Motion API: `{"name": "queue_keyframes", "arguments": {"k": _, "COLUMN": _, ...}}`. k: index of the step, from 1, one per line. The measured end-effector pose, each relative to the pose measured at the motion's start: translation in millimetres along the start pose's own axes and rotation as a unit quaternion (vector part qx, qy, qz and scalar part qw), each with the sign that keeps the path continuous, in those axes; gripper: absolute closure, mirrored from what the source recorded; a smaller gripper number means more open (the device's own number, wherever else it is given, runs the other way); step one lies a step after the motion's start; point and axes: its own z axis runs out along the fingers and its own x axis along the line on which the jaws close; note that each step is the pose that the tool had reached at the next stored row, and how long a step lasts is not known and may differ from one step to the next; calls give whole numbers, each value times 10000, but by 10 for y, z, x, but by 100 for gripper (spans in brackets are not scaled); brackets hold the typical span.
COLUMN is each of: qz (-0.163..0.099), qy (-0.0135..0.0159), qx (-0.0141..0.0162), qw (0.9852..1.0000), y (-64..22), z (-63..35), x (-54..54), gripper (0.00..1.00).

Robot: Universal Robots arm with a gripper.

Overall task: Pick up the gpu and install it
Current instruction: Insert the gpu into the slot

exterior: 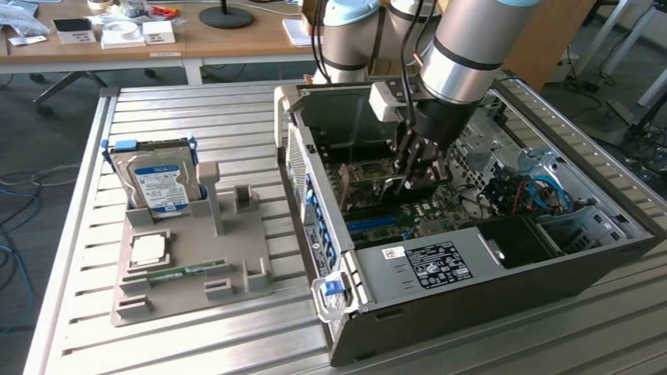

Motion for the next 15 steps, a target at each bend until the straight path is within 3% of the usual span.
{"name": "queue_keyframes", "arguments": {"k": 15, "qz": 0, "qy": 0, "qx": 1, "qw": 10000, "y": 8, "z": 44, "x": 3, "gripper": 73}}
